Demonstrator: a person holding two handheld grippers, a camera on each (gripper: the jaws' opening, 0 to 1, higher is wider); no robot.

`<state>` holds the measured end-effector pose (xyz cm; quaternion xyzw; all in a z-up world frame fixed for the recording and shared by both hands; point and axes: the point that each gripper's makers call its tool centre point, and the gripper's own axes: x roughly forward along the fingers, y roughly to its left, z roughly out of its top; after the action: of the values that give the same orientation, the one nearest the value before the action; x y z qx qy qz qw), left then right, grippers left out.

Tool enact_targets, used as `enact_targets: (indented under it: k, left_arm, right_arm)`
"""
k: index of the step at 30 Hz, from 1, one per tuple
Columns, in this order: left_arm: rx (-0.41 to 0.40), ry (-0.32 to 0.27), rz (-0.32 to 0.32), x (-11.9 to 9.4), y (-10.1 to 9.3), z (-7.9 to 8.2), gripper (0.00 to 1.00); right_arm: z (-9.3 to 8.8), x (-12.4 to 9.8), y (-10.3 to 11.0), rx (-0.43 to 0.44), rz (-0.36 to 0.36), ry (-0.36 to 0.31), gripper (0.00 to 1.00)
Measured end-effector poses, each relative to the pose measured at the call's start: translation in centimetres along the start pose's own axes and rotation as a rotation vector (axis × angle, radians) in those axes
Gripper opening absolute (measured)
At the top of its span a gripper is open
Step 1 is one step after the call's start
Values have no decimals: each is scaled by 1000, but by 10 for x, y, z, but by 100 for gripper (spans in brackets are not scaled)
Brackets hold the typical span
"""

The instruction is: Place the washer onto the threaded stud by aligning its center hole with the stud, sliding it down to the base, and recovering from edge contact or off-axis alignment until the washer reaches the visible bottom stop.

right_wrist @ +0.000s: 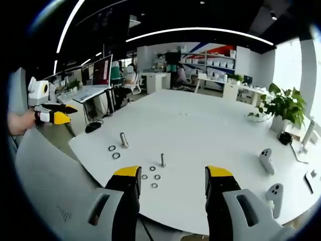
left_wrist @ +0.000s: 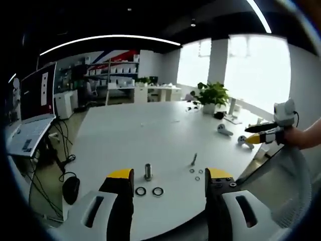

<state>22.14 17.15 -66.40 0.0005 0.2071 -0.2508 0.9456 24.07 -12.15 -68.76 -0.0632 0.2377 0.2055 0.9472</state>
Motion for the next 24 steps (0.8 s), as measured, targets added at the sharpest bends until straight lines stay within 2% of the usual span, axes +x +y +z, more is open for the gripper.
enact_targets:
  k: [8, 24]
  left_arm:
    - [-3, 28, -1, 2, 0, -5, 53]
    - [-15, 23, 5, 1, 1, -5, 53]
  right_arm:
    - [0, 0, -2, 5, -7, 2, 53]
    - [-2, 0, -3, 9, -9, 7, 51]
